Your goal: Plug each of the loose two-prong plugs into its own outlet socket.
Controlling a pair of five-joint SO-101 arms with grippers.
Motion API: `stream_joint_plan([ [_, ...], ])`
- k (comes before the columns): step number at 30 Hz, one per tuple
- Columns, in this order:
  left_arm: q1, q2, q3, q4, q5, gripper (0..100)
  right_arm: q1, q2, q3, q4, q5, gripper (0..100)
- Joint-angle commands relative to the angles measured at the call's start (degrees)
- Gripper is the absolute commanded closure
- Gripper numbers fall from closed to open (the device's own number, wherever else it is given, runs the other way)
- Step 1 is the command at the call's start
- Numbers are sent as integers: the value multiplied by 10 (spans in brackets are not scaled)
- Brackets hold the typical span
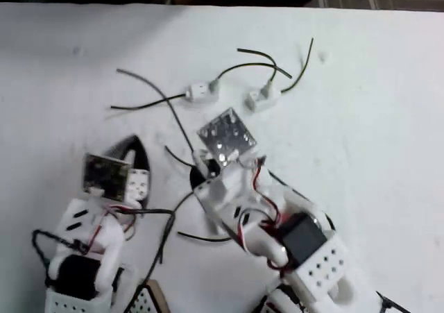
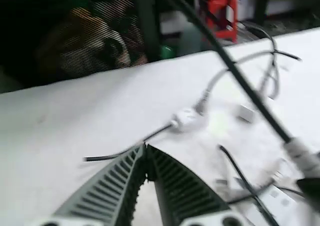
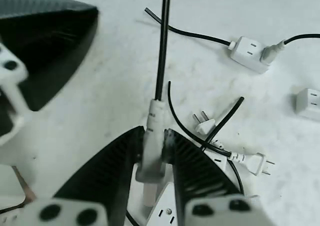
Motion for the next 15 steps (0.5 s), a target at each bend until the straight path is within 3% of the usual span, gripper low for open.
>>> stream_joint_plan([
  [1,61,0,11,-14,-25,977,-29,-40,15,-13,-4,981],
  [7,70,0,12,-10,-38,977,-50,-44,45,-28,-4,981],
  [11,112,0,11,15,-44,977,-50,-44,60,-44,-1,981],
  [15,163,0,11,44,-108,977,-58,-44,62,-42,0,981],
])
